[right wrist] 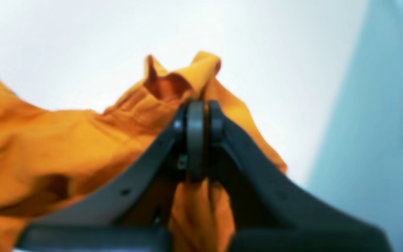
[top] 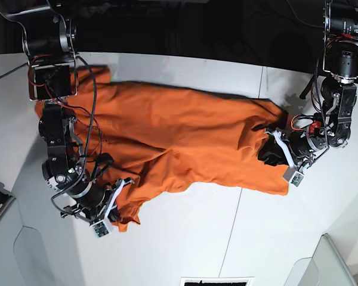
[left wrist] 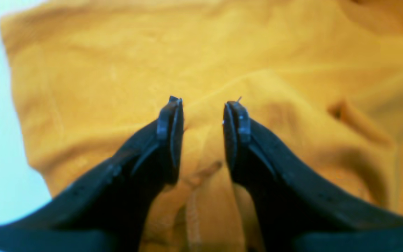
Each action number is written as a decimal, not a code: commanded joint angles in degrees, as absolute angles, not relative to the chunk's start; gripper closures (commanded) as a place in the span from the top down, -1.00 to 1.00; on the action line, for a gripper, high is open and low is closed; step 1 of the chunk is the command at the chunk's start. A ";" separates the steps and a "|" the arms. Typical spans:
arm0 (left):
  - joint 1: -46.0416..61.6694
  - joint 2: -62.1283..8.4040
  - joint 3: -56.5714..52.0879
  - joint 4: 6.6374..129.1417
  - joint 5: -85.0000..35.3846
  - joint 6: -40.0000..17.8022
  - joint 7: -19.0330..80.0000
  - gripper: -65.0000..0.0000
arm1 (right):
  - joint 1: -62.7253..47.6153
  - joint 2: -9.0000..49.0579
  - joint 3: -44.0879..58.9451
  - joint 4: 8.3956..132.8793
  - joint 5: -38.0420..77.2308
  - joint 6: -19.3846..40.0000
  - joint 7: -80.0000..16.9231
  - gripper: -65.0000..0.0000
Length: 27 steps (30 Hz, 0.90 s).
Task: Layout the t-shirt on the table in an organized manner, then fold the t-shirt properly
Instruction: 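Pull the shirt taut between both grippers and lay it flat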
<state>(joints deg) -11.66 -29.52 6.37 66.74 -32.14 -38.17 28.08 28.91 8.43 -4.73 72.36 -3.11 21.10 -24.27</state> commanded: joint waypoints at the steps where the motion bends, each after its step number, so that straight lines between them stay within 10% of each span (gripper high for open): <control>1: -12.99 -30.48 6.09 67.48 -32.99 -38.85 26.98 -0.34 | 32.16 8.56 -4.47 73.21 -2.85 20.08 -22.50 -1.00; 6: -12.97 -30.52 6.09 67.48 -32.95 -38.85 27.29 -0.34 | 35.55 8.58 -4.45 71.88 -2.83 14.66 -23.31 0.41; 19: -14.92 -34.63 4.64 72.60 -39.03 -38.13 28.53 -0.34 | 26.39 8.56 -3.57 75.92 -10.31 -1.63 -35.81 0.26; 27: -17.50 -34.37 3.46 72.16 -32.82 -33.08 21.67 -0.34 | 15.88 8.54 -2.96 87.46 -15.18 -6.20 -36.23 -1.00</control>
